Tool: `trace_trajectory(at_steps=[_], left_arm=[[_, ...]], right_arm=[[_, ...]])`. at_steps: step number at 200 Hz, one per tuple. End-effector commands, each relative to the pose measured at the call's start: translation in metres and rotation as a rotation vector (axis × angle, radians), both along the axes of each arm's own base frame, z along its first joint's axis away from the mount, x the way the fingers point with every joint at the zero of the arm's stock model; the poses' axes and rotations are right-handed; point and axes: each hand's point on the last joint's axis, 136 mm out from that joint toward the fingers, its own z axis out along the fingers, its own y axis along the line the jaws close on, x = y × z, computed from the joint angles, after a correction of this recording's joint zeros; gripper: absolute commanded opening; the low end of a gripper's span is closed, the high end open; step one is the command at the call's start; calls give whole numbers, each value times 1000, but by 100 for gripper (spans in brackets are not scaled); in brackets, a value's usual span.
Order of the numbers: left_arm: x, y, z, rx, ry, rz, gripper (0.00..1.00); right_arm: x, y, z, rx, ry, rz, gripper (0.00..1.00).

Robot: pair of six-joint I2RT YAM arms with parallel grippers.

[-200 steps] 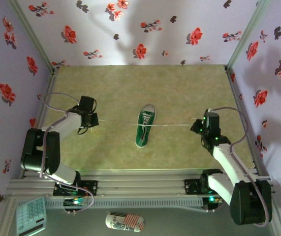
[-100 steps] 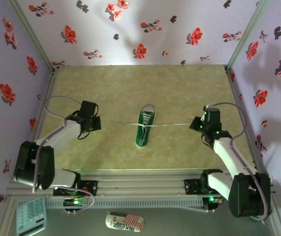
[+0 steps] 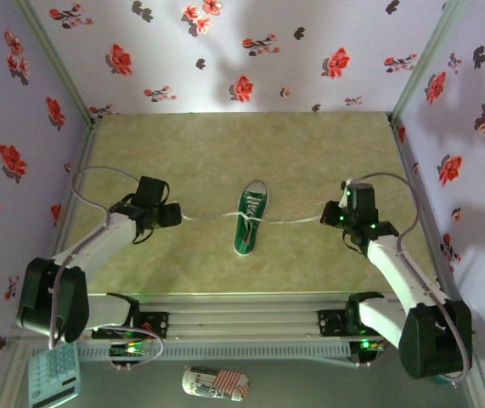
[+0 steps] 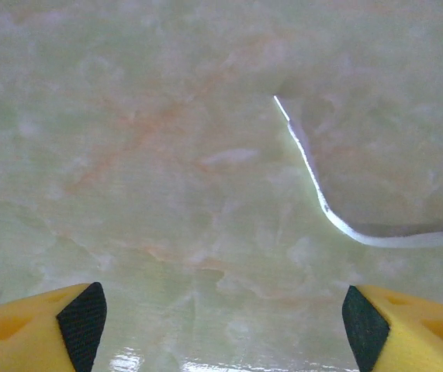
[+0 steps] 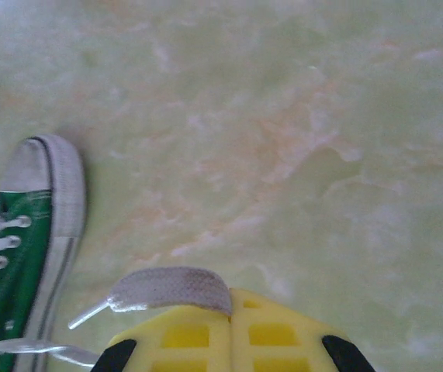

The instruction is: Tie the shoes

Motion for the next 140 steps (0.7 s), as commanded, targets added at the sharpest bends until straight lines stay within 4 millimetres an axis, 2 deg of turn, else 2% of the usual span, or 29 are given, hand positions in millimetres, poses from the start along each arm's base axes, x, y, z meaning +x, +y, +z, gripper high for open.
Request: trace_trajectory(at_steps=[1, 18, 29, 51, 75, 107, 140], left_arm=[[12, -8, 32, -5, -91, -66, 84], [19, -27, 47, -50, -149, -145, 84], [22, -49, 57, -89, -188, -225, 84], [21, -102, 75, -122, -265, -407, 84], [18, -158, 84, -166, -306, -581, 83], [18, -223, 81, -194, -301, -753, 82], [16, -268, 66, -196, -268, -863, 81]], right_arm=[[10, 22, 49, 74, -134, 94, 0], [13, 28, 65, 91, -165, 116, 0], [14, 32, 73, 107, -177, 131, 0], [17, 44, 94, 182, -223, 171, 0], [19, 55, 114, 277, -237, 186, 0], [23, 70, 142, 409, -265, 222, 0], [26, 77, 165, 492, -303, 236, 0]])
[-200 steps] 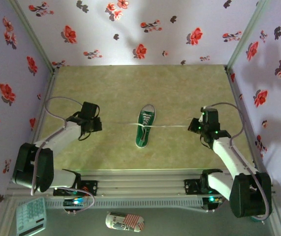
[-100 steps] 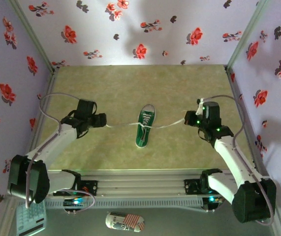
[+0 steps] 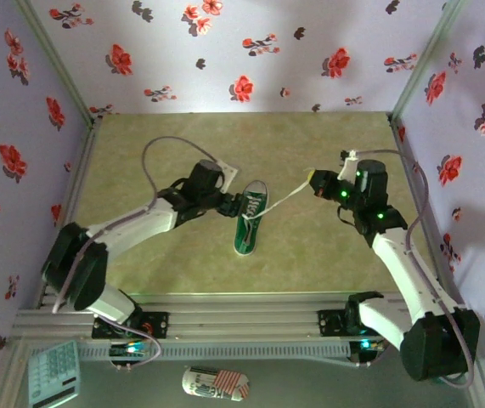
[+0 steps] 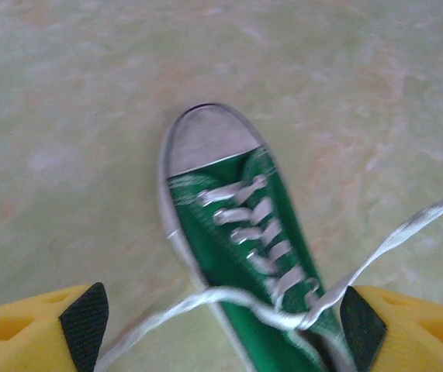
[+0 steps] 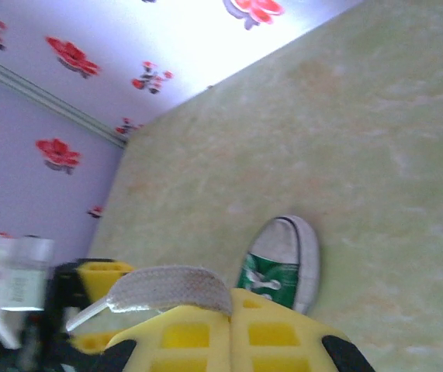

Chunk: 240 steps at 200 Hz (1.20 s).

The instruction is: Tie the shoes

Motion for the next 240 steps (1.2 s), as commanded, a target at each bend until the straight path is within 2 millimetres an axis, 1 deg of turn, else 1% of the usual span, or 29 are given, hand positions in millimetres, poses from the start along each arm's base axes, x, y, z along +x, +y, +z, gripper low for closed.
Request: trace_trajectory(at_steps=[1, 14, 33, 58, 74, 91, 108, 128, 148, 161, 173, 209, 222, 240], left_arm=[[-2, -36, 8, -25, -39, -121, 81], [-4, -48, 3, -30, -26, -151, 80], [-7, -63, -4, -27, -11, -187, 80], [-7, -73, -15, -21, 13, -210, 77], [-9, -77, -19, -26, 28, -227, 74], [-10, -77, -24, -19, 37, -228, 63], [-11, -76, -28, -12, 49, -227, 61], [-15, -72, -25, -15, 46, -227, 64], [-19, -68, -12, -35, 28, -225, 66], [-21, -65, -2, -53, 12, -225, 68], [-24, -65, 3, -63, 6, -233, 71], [-33, -72, -7, -69, 54, -296, 83], [-36, -74, -12, -67, 72, -309, 84], [-35, -75, -20, -56, 82, -310, 83]], right_arm=[[1, 14, 38, 117, -62, 49, 0], [1, 15, 44, 139, -71, 48, 0], [2, 15, 45, 148, -69, 49, 0], [2, 15, 43, 145, -62, 45, 0], [2, 14, 41, 141, -60, 41, 0], [2, 13, 39, 133, -57, 34, 0], [2, 11, 38, 127, -57, 23, 0], [4, 3, 31, 79, -41, -23, 0], [5, -11, 12, -14, 13, -87, 0], [4, -13, 7, -33, 24, -94, 0], [4, -14, 5, -37, 26, -94, 0], [4, -13, 9, -29, 18, -96, 0], [3, -13, 11, -28, 14, -92, 0], [2, -12, 14, -21, 8, -89, 0]])
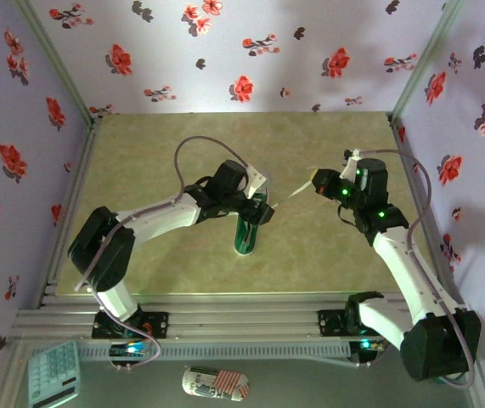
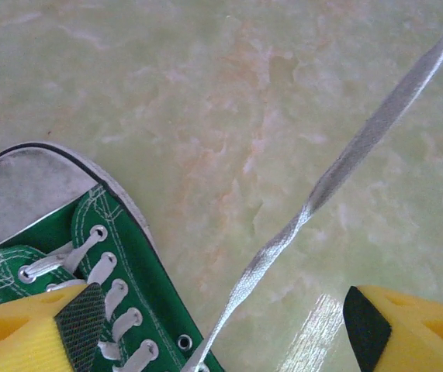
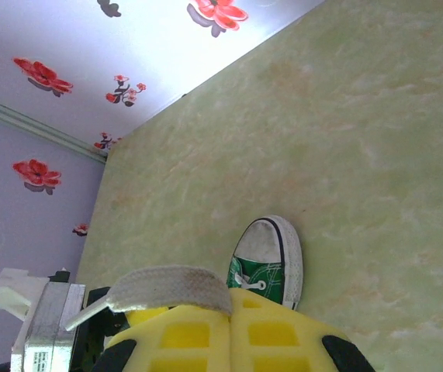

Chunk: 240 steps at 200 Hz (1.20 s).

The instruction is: Tie the shoes

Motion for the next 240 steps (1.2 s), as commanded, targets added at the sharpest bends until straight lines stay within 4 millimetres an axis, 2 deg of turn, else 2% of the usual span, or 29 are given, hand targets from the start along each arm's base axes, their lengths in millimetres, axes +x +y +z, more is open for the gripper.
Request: trace_trajectory(at_steps=[1, 37, 54, 70, 90, 123, 145, 164, 179, 193, 207, 229, 240], left_arm=[[-8, -8, -11, 6, 25, -53, 83], [-7, -12, -21, 23, 42, -65, 71], [-6, -13, -25, 33, 47, -68, 61], [-4, -13, -25, 35, 45, -66, 45], [-3, -10, -21, 38, 33, -52, 24], [2, -2, -9, 22, 18, -15, 0], [8, 6, -3, -9, 22, 27, 0], [11, 10, 2, -36, 27, 53, 0], [12, 12, 5, -59, 35, 65, 0], [15, 14, 5, -73, 44, 86, 0], [19, 20, 3, -88, 63, 118, 0], [23, 28, 1, -108, 94, 164, 0], [23, 29, 0, -111, 113, 169, 0]], right_arm=[[0, 0, 23, -8, -63, 0, 0], [-2, 1, 26, 10, -72, 4, 0], [-2, 1, 27, 9, -74, 3, 0], [-3, -1, 26, -1, -71, -1, 0], [-3, -8, 13, -51, -38, -33, 0], [-7, -28, -36, -194, 101, -92, 0], [-10, -30, -75, -243, 190, -91, 0], [-15, -15, -107, -267, 256, -32, 0], [-18, 5, -122, -283, 266, 37, 0], [-21, 18, -131, -321, 263, 92, 11], [-23, 21, -131, -360, 239, 115, 31], [-19, 13, -113, -386, 105, 72, 52], [-18, 11, -101, -387, 23, 65, 59]])
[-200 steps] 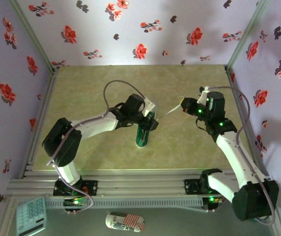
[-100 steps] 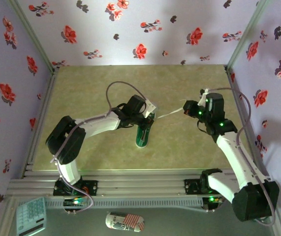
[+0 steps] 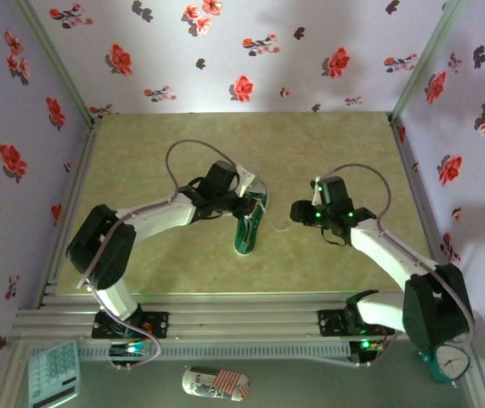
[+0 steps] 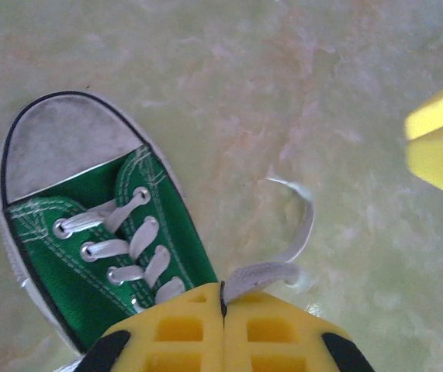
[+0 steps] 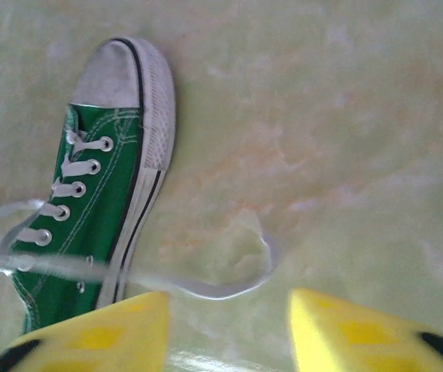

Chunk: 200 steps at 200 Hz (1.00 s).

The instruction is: Tie the shoes

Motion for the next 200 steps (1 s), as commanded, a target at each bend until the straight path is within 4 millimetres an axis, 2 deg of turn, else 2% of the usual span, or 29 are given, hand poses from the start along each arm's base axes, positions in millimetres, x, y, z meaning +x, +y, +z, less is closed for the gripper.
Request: trace_trajectory(at_steps=[1, 21, 43, 65, 90, 128, 163, 200], left_arm=[[5, 2, 19, -78, 11, 42, 0], [3, 1, 20, -85, 22, 34, 0], [5, 4, 19, -87, 29, 46, 0], [9, 8, 18, -105, 55, 74, 0], [11, 10, 19, -128, 82, 89, 0], [17, 10, 9, -105, 149, 125, 0], [20, 10, -4, -45, 246, 155, 0], [14, 4, -9, -15, 341, 136, 0]], right_arm=[[13, -8, 35, -27, -230, -6, 60], [10, 6, 48, 3, -325, 101, 64], [7, 29, 45, 50, -371, 239, 70], [4, 53, 46, 139, -379, 343, 71], [-4, 76, 41, 136, -379, 457, 68], [-19, 89, 39, 44, -467, 474, 61], [-45, 90, 50, -52, -605, 449, 58], [-101, 133, 46, -178, -674, 706, 62]])
